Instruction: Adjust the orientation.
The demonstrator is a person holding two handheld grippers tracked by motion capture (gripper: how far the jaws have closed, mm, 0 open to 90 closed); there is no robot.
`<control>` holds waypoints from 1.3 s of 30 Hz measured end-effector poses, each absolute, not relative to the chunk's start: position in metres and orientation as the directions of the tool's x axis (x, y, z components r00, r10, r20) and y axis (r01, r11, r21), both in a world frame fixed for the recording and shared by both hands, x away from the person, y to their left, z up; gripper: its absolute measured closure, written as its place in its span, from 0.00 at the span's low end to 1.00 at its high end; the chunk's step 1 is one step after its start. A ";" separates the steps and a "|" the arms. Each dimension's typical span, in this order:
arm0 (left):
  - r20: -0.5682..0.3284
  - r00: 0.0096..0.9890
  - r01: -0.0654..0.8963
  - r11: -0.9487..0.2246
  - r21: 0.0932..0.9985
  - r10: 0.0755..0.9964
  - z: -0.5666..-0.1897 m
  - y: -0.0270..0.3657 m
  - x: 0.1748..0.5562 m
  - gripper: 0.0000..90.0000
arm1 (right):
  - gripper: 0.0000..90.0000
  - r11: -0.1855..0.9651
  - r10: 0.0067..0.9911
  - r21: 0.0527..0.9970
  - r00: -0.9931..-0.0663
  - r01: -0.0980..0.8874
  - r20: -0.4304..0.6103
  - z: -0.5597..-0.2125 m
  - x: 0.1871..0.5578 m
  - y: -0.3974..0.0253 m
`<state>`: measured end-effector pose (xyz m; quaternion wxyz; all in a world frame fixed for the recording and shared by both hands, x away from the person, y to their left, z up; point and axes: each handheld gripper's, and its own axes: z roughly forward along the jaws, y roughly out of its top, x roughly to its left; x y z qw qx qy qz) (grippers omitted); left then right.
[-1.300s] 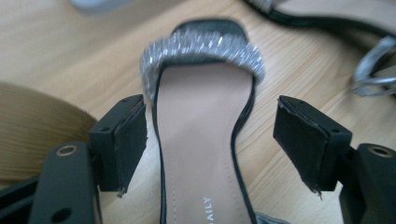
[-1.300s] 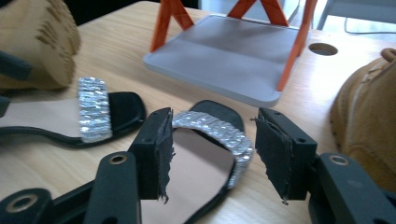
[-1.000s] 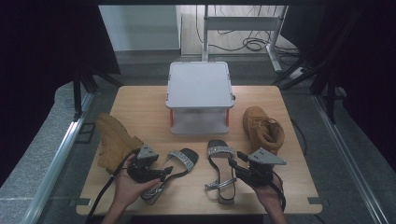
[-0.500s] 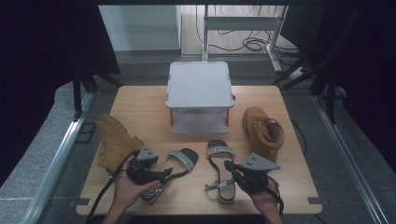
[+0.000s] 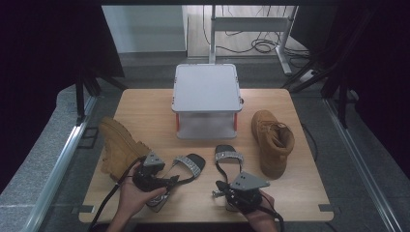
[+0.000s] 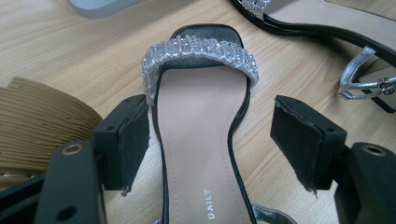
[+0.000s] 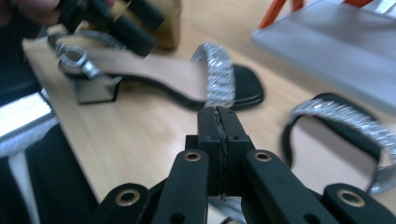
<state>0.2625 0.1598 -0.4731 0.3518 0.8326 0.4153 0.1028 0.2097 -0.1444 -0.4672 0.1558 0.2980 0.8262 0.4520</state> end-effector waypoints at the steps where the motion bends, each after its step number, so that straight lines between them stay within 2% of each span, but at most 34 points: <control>1: -0.122 0.636 0.618 -0.408 0.672 0.762 -0.473 0.160 0.262 0.31 | 1.00 0.423 0.627 0.834 -0.779 0.354 0.013 -0.470 0.207 -0.142; 14: -0.124 0.634 0.628 -0.414 0.659 0.763 -0.475 0.159 0.263 0.31 | 1.00 0.484 0.641 0.772 -0.768 0.412 0.007 -0.500 0.193 -0.144; 39: -0.121 0.630 0.636 -0.420 0.647 0.767 -0.475 0.161 0.262 0.31 | 1.00 0.469 0.687 0.757 -0.726 0.455 0.010 -0.499 0.195 -0.183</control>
